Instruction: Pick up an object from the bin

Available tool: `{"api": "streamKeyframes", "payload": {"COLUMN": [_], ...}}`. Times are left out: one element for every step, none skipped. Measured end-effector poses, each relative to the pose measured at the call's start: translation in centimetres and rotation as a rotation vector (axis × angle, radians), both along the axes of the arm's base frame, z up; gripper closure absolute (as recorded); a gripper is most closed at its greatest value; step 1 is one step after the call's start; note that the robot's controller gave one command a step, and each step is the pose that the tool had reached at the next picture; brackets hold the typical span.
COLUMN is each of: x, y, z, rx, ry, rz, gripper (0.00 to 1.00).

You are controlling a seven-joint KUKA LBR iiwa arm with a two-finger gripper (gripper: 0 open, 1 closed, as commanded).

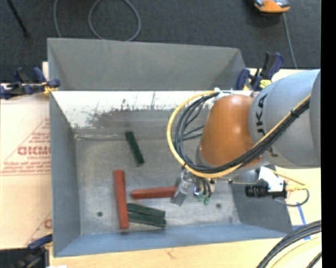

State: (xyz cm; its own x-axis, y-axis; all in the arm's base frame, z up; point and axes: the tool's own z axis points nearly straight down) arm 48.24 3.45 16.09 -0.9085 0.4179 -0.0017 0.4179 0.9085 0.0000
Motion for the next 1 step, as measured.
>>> {"api": "streamKeyframes", "payload": {"x": [2.79], "y": [3.65], "z": [4.59], "rx": [0.002], "ry": [-0.008], "rz": [0.028], "gripper": [1.0]}}
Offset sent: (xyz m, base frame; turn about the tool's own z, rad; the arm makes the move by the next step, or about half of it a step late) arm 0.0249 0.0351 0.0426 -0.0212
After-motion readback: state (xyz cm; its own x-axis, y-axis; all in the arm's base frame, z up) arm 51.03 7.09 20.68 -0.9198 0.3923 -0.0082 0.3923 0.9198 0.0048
